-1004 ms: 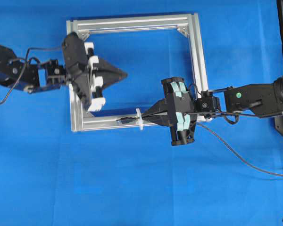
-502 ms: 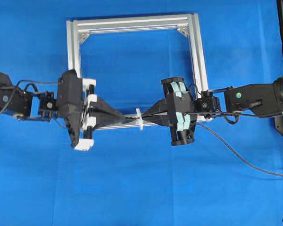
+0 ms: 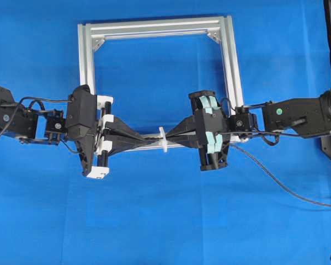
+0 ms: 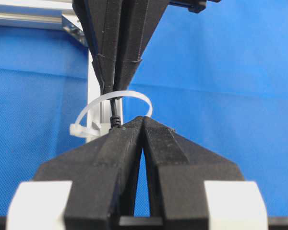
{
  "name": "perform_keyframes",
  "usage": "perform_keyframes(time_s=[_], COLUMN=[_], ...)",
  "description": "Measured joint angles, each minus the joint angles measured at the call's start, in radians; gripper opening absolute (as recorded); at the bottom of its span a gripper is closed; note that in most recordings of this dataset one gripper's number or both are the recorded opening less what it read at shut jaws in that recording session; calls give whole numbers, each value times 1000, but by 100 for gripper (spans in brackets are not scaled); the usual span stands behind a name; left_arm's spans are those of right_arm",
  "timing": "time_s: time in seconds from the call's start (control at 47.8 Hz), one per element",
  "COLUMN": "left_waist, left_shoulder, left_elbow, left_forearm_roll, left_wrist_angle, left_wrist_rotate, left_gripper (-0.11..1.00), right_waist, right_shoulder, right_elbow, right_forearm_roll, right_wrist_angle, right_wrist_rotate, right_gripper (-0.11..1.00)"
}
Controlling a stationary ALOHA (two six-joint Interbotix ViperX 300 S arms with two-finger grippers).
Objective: Insert the wire through the string loop located in the center.
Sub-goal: 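Bring the left gripper open toward the plug past the loop, then close the left gripper on the plug emerging from the loop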
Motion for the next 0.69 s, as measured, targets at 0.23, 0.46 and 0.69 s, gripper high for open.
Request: perform_keyframes(time_s=[0.23, 0.46, 0.69], left_waist=[2, 3, 3], left_shoulder=[0, 0, 0], left_elbow=[0, -3, -8], left_forearm_roll=[0, 0, 2], left_wrist_angle=[11, 15, 20], left_wrist_rotate=[0, -5, -5], left_gripper=[4, 69, 93], right_waist=[0, -2, 0], right_shoulder=[0, 0, 2], right_elbow=[2, 0, 2], right_forearm_roll=[-2, -2, -2], right_wrist_angle=[0, 2, 0], right_wrist_rotate=[-2, -2, -2], right_gripper=[-2, -2, -2])
